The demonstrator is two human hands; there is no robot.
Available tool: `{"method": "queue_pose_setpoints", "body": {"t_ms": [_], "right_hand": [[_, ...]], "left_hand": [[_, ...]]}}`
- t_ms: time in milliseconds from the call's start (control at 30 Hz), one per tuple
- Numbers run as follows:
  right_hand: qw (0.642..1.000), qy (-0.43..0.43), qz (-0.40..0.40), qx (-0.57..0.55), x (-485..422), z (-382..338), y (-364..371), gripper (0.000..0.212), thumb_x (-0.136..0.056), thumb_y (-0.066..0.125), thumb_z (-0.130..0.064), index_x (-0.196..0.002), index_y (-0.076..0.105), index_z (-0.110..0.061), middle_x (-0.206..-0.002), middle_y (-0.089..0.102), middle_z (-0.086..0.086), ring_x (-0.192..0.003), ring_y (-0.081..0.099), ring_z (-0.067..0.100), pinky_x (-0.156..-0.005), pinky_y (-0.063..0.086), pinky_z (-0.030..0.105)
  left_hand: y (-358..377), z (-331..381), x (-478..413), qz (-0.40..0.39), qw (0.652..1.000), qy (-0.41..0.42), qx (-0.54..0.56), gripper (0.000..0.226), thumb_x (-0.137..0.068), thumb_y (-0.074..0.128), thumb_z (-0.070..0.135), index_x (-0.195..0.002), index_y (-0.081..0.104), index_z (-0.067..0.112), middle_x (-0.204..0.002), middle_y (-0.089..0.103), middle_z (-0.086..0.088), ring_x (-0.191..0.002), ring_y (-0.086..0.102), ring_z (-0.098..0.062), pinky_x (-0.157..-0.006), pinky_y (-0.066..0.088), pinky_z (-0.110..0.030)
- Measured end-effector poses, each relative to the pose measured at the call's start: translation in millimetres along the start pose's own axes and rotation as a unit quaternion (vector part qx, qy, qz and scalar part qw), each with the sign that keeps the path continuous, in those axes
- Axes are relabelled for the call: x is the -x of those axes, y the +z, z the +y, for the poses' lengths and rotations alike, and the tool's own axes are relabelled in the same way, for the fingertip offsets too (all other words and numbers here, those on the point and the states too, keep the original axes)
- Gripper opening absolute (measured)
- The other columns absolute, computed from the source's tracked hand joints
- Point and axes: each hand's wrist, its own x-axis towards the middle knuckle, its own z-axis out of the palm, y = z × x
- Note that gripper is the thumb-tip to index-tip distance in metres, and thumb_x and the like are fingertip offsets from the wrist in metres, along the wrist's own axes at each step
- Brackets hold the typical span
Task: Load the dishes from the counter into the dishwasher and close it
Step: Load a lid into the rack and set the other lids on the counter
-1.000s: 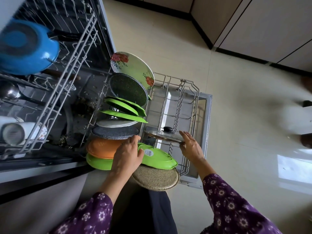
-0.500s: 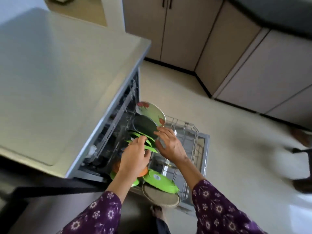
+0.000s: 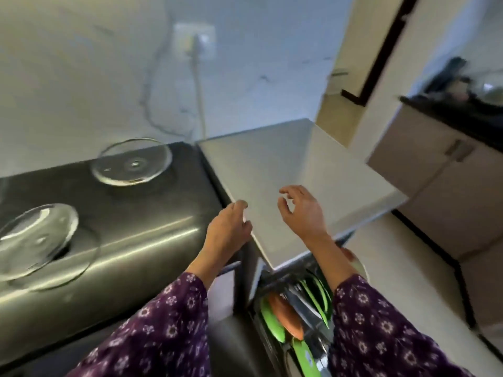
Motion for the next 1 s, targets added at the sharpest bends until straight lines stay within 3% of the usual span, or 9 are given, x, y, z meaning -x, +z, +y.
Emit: {"method": "queue_pose_setpoints", "body": {"t_ms": [200,400,533,633,700,767,833,933,1000], "right_hand": [[0.981,-0.054,-0.178,-0.058,-55.9,-115.0,76.3,0.021,-0.086,0.060,-0.024,-0.102,0.065,-0.010,-0.097,0.066,0.007,-0.086,0.063,0.023,-0.076,0.052,0.034],[0.922,0.014,-0.362,-0.137,-47.8,-228.4,166.3,0.035,-0.087,0.062,-0.038,-0.105,0.062,-0.008,-0.093,0.065,0.005,-0.088,0.060,0.017,-0.079,0.044,0.025],[0.874,0.071,-0.452,-0.165,-34.9,-294.2,229.5,0.044,-0.085,0.059,-0.050,-0.096,0.059,-0.008,-0.089,0.064,0.007,-0.079,0.065,0.021,-0.079,0.056,0.039],[0.871,0.103,-0.447,-0.174,-31.6,-325.1,272.2,0.061,-0.078,0.053,-0.066,-0.084,0.057,-0.006,-0.084,0.065,0.012,-0.069,0.064,0.022,-0.076,0.057,0.041],[0.860,0.212,-0.405,-0.226,-35.3,-337.5,295.6,0.069,-0.077,0.051,-0.070,-0.096,0.057,-0.003,-0.096,0.065,0.015,-0.071,0.066,0.025,-0.074,0.057,0.037],[0.790,0.372,-0.346,-0.342,-45.7,-341.0,308.8,0.064,-0.083,0.056,-0.059,-0.118,0.048,-0.005,-0.111,0.057,0.017,-0.087,0.066,0.029,-0.083,0.055,0.037],[0.717,0.469,-0.317,-0.407,-60.7,-327.6,320.3,0.086,-0.078,0.058,-0.062,-0.139,0.033,-0.007,-0.133,0.045,0.019,-0.112,0.056,0.037,-0.098,0.047,0.043],[0.746,0.401,-0.338,-0.410,-81.3,-292.7,345.8,0.102,-0.063,0.048,-0.068,-0.142,0.025,-0.008,-0.139,0.039,0.028,-0.122,0.045,0.042,-0.105,0.039,0.050],[0.700,0.441,-0.281,-0.486,-97.4,-282.9,349.4,0.092,-0.075,0.055,-0.059,-0.143,0.023,-0.006,-0.142,0.035,0.028,-0.127,0.041,0.040,-0.107,0.037,0.048]], "left_hand": [[-91.2,-99.4,45.1,0.100,0.987,-0.125,-0.029,0.037,-0.085,0.055,0.023,-0.121,0.049,0.015,-0.118,0.058,-0.006,-0.107,0.057,-0.028,-0.085,0.048,-0.039],[-150.6,-189.7,117.5,0.165,0.951,-0.259,-0.031,0.037,-0.086,0.057,0.023,-0.121,0.049,0.013,-0.120,0.057,-0.006,-0.112,0.055,-0.027,-0.090,0.045,-0.039],[-184.4,-237.9,166.5,0.198,0.919,-0.340,-0.033,0.037,-0.088,0.056,0.026,-0.123,0.048,0.015,-0.123,0.056,-0.003,-0.114,0.054,-0.024,-0.086,0.046,-0.038],[-202.8,-267.6,191.7,0.217,0.899,-0.379,-0.030,0.037,-0.088,0.056,0.026,-0.122,0.048,0.018,-0.122,0.056,0.001,-0.112,0.054,-0.020,-0.085,0.046,-0.036],[-211.5,-282.1,204.1,0.218,0.892,-0.395,-0.029,0.037,-0.088,0.057,0.026,-0.123,0.048,0.017,-0.122,0.057,0.000,-0.111,0.055,-0.020,-0.085,0.046,-0.036],[-215.4,-295.3,212.7,0.219,0.888,-0.402,-0.032,0.038,-0.088,0.057,0.027,-0.123,0.048,0.017,-0.121,0.057,0.000,-0.110,0.056,-0.019,-0.085,0.048,-0.036],[-217.7,-305.0,215.6,0.220,0.888,-0.404,-0.028,0.037,-0.089,0.057,0.028,-0.123,0.048,0.018,-0.121,0.057,0.001,-0.108,0.056,-0.019,-0.084,0.049,-0.037],[-217.6,-312.4,205.4,0.217,0.898,-0.382,-0.033,0.037,-0.089,0.058,0.029,-0.123,0.049,0.017,-0.119,0.058,0.001,-0.108,0.057,-0.020,-0.083,0.050,-0.037],[-216.3,-312.1,191.5,0.212,0.908,-0.361,-0.034,0.037,-0.089,0.058,0.030,-0.122,0.049,0.019,-0.118,0.058,0.002,-0.109,0.057,-0.018,-0.083,0.049,-0.036]]}}
